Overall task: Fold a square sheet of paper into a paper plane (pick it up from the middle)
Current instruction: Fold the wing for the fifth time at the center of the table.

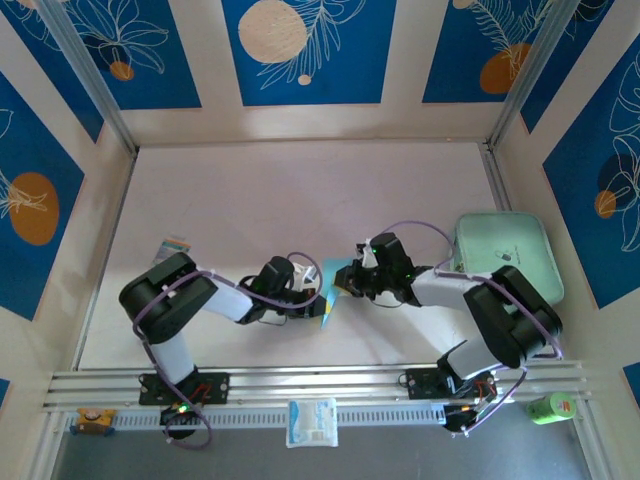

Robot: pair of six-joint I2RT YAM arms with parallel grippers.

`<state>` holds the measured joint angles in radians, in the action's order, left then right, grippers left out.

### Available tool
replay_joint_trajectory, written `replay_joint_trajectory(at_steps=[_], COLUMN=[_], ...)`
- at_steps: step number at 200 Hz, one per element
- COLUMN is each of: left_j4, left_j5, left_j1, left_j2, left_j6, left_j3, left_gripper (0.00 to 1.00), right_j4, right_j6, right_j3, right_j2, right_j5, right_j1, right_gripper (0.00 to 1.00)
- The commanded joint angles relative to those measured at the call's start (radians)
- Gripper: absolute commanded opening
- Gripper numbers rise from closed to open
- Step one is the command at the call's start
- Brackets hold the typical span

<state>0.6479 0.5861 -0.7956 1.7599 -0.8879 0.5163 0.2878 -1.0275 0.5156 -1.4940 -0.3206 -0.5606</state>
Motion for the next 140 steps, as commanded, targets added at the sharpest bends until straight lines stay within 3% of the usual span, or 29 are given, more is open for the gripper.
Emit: replay_joint_trajectory(at_steps=[1,59,140], left_j4=[0.065,0.262,0.211], left_j5=[0.017,0.024,0.001], left_j1=[0.009,0.039,0.050], left_j2=[0.048,0.106,0.117], left_j6=[-0.051,-0.172,-0.208], left_j3=[-0.026,-0.089,-0.094], left_gripper=[0.00,0.00,0.00], right_j4=[0.056,0.098,0.092], right_j6=[0.012,0.007,0.019], right_j3=[0.024,0.025,0.053], right_j2=[-0.047,-0.092,-0.139], right_j5=[-0.050,-0.083,-0.116], right_j1=[0.006,0.036,0.048], right_gripper=[0.13,0.12,0.12])
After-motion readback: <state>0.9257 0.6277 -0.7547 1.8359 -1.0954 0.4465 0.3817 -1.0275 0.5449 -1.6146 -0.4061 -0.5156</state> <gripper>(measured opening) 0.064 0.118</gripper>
